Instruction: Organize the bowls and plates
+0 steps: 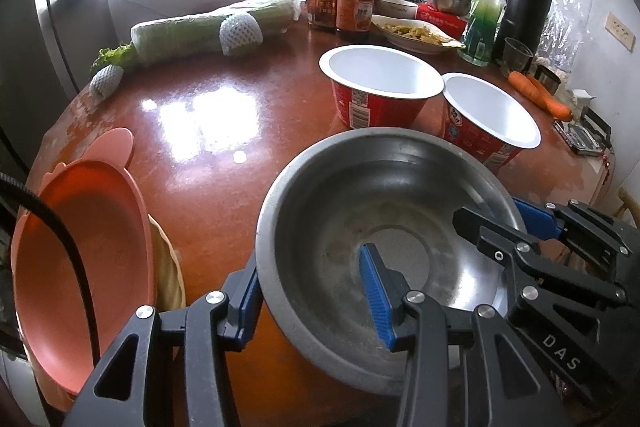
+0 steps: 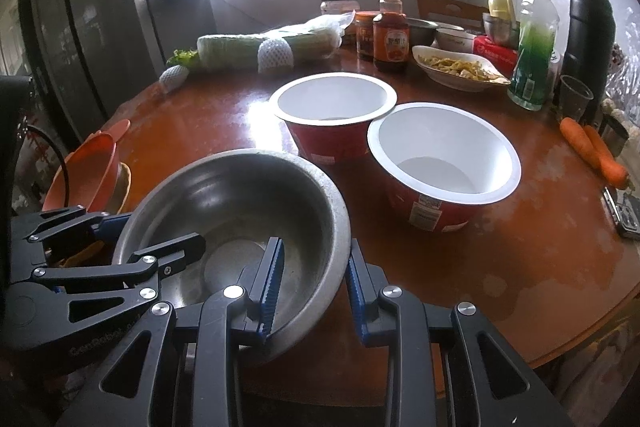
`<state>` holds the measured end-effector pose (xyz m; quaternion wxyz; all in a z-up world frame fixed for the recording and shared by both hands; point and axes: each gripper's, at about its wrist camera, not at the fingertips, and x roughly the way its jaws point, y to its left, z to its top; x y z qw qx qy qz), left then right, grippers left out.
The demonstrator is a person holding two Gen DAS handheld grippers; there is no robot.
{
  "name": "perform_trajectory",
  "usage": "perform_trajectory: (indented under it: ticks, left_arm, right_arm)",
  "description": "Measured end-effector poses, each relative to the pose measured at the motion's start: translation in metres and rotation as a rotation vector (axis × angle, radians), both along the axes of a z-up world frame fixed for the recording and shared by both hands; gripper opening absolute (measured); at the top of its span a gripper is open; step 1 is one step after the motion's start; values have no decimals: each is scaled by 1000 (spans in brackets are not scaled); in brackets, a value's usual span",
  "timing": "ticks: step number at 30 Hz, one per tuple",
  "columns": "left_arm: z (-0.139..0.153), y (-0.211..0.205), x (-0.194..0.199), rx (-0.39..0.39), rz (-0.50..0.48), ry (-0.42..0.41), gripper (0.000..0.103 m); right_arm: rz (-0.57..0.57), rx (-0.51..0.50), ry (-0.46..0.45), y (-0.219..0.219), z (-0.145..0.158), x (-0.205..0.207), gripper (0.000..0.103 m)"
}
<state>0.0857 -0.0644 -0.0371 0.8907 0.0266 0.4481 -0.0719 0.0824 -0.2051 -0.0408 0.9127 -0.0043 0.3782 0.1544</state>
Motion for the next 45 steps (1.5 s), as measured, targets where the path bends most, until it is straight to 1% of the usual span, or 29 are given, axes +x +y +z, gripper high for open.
perform_trajectory:
  ticks: [13,20,23,25,29,33,39,45]
  left_arm:
    - [2,-5,0,-15,-31,-9,46]
    - [2,-4,-1,-24,-29,-11,46]
    - [6,-3,-3,-17,-24,-27,47]
    - [9,-2,-4,-22,-25,-35,47]
    - [12,-3,-6,-17,-20,-40,48]
    - [18,-1,-10,-19,-14,-62,49]
    - [30,2,-14,-27,2,-92,50]
    - [43,-4,-18,-23,-12,-115,50]
  right_arm:
    - [-24,1,13,-5,-1,2,33]
    - [-26,12,19,-9,0,1,34]
    - [-27,24,13,-11,1,0,37]
    - [-31,36,6,-13,4,-2,38]
    - [-37,35,-4,-14,8,-4,40]
    - [-46,36,-13,-15,12,-6,44]
    - [-58,52,-39,-20,23,-11,45]
    - [-68,61,-62,-26,33,-16,45]
